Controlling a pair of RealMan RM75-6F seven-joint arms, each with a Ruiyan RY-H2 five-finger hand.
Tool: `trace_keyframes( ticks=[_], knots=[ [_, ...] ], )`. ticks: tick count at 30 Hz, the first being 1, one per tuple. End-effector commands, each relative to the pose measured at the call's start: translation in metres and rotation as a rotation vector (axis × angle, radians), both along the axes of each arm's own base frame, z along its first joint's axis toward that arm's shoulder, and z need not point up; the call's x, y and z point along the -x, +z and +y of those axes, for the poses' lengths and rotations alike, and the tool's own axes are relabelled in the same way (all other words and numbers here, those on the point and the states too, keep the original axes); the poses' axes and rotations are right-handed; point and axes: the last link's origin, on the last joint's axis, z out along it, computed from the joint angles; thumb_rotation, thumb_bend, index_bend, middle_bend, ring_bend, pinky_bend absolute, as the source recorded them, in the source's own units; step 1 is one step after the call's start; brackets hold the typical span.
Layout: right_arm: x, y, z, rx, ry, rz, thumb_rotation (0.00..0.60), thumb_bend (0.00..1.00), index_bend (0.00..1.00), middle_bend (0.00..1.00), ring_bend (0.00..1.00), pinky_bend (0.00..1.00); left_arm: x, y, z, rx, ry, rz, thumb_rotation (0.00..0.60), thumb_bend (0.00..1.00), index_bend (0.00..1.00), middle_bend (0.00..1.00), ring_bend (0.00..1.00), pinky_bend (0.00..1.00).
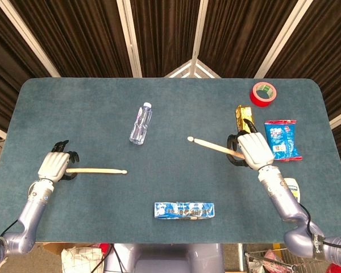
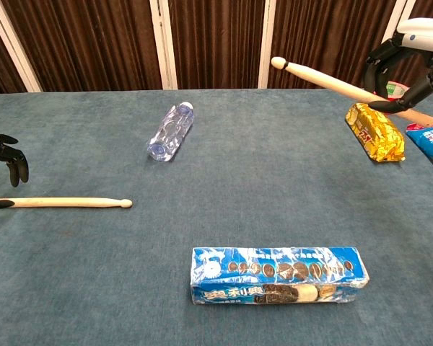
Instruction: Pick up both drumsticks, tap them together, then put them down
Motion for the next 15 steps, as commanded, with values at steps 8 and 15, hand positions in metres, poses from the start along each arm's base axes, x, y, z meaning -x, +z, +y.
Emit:
trace_keyframes(
  ticks=[8,15],
  knots=[
    [0.004,-0.003,-0.002,0.000,-0.010,0.007,0.600,0.43,0.73,0.61,0.39,0.04,-0.002,-0.006,-0.004,-0.009,0.007,0.024,0.600,0.35,0.50,0.51,0.06,0.00],
    [0.006,-0.003,-0.003,0.003,-0.012,0.012,0.600,0.43,0.74,0.61,0.39,0.04,-0.008,-0.017,-0.002,0.010,-0.005,0.027,0.600,0.36,0.51,0.51,0.06,0.00]
  ],
)
